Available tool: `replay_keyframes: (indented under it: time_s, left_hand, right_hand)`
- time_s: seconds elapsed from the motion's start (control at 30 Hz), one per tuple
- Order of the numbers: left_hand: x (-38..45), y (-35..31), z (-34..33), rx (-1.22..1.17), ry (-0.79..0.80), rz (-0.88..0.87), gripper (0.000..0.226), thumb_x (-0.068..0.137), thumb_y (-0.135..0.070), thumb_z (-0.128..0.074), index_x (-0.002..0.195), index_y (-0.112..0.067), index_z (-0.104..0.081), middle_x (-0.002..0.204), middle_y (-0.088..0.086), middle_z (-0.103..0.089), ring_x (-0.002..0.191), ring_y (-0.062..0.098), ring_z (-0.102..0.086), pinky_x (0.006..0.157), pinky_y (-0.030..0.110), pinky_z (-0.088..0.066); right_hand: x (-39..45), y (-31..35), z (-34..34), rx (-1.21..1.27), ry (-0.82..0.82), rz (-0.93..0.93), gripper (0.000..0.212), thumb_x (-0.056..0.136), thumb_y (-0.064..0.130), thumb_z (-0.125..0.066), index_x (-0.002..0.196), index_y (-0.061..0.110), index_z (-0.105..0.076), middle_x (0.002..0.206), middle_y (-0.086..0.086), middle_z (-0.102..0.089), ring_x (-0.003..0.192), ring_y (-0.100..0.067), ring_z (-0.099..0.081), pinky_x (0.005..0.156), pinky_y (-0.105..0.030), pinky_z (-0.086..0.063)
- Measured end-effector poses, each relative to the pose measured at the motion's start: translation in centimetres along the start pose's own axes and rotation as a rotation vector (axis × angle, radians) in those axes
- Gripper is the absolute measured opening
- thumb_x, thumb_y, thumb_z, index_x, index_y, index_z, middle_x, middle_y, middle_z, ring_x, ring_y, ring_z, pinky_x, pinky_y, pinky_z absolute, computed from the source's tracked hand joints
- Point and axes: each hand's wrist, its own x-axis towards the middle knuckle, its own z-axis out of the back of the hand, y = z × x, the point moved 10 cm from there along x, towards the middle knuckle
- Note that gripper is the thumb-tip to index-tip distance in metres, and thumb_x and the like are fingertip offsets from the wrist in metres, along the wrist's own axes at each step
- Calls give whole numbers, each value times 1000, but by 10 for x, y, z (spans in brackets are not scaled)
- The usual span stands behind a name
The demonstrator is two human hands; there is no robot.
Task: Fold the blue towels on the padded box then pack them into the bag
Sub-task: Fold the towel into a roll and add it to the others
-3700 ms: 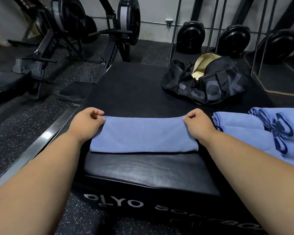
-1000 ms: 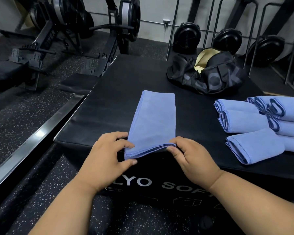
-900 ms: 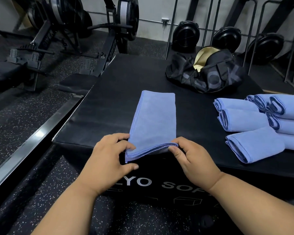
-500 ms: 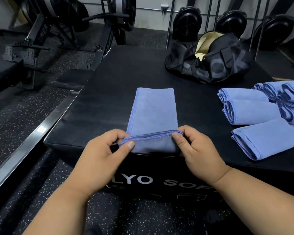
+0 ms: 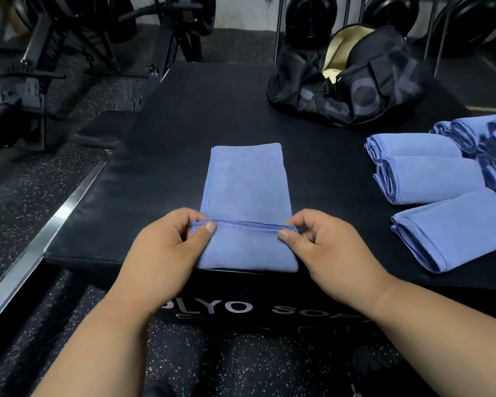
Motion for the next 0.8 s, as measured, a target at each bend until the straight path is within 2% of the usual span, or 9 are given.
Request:
replay_keyframes:
  time_s: [0.07,0.13,0.23,0.3,0.37,0.47,0.63,0.73,0.8]
  left_hand:
    - [2,-1,0,1,2,-3,16,97,-49,-68,98,-34,-72,82,-6,-73,80,17,-68,81,41,-56]
    - [1,-1,-2,-81,60,-8,23,94,-48,-73,92,-26,-72,75,-9,-69,69,13,-60,72,37,-50]
    - [-3,-1,-2,-231,188,-33,37,86,-53,-81,84,-18,-70,69,-10,-56,64,9,-47,65,31,-37]
    - [-5,-2,-2,-242,245,-63,43,81,-60,-73,83,-18,-69,70,-7,-50,65,11,-42,64,32,-34]
    - [-9,-4,-6,-222,306,-80,44,80,-63,-70,82,-19,-67,69,-7,-46,66,13,-39,65,34,-32]
    - [-13,-4,-11,-169,354,-81,46,81,-67,-69,83,-21,-67,69,-7,-47,66,15,-39,67,36,-33]
    - [-7,-7,-5,-141,212,-58,36,90,-60,-67,93,-24,-69,69,-6,-55,63,13,-44,64,34,-38]
    - [-1,-11,0,-24,71,-54,26,98,-54,-65,94,-28,-67,71,-7,-64,63,8,-51,66,35,-45]
    - [1,-12,1,29,5,-34,22,97,-52,-66,94,-30,-66,73,-8,-68,63,7,-55,67,36,-49]
  right_hand:
    - [1,0,-1,32,16,1,15,99,39,-69,91,26,-69,57,3,-60,51,-5,-47,56,-21,-38]
    - [-1,1,-3,76,51,27,15,99,40,-69,92,26,-68,59,3,-57,54,-6,-45,58,-27,-40]
    - [-8,8,-6,93,115,86,12,97,41,-69,92,31,-67,69,-7,-62,62,-29,-51,65,-43,-48]
    - [-10,8,-6,130,138,97,8,98,38,-69,94,31,-67,72,-9,-64,64,-36,-53,67,-49,-49]
    - [-11,7,-8,129,187,104,8,98,36,-70,94,30,-66,72,-3,-64,61,-30,-54,64,-43,-49]
    - [-14,6,-12,89,245,116,9,97,34,-72,94,27,-68,69,8,-63,58,-8,-49,61,-30,-44]
    - [-8,6,-6,145,157,60,9,100,35,-68,95,28,-66,68,-16,-58,55,-17,-49,56,-37,-42]
    - [-1,4,-2,186,79,-18,14,102,35,-65,94,23,-65,65,-21,-59,47,-20,-52,49,-31,-41]
    - [4,3,-4,173,57,-51,16,103,34,-65,93,22,-64,63,-18,-62,46,-19,-54,49,-31,-42]
